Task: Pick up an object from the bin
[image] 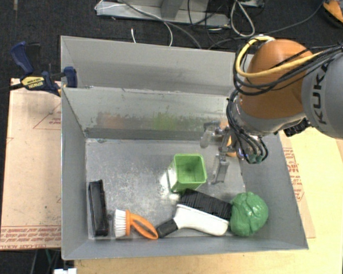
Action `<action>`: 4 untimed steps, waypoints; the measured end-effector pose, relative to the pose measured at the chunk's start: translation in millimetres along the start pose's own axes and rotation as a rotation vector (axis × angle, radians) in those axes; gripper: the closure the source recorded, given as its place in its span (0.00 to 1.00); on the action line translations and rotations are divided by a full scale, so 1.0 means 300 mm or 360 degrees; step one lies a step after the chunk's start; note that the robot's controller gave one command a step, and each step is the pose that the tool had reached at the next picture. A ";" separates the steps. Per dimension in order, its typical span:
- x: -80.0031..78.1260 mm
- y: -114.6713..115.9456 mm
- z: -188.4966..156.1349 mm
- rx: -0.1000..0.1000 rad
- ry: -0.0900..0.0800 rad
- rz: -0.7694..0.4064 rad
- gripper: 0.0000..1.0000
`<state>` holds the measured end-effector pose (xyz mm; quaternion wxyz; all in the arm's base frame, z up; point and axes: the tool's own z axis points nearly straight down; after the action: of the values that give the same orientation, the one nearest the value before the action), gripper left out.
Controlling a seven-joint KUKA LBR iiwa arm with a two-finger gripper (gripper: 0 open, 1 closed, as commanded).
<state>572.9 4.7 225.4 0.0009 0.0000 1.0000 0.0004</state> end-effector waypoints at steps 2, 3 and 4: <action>-0.073 0.169 0.161 -0.0002 -0.0002 0.0044 1.00; -0.073 0.169 0.161 -0.0002 -0.0002 0.0044 1.00; -0.060 0.161 0.268 -0.0009 -0.0011 0.0150 1.00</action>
Offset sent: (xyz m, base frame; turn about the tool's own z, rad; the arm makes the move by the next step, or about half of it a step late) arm 0.0217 0.0499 -0.0478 0.0298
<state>591.1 53.2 145.1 0.0043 0.0471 0.9989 0.0031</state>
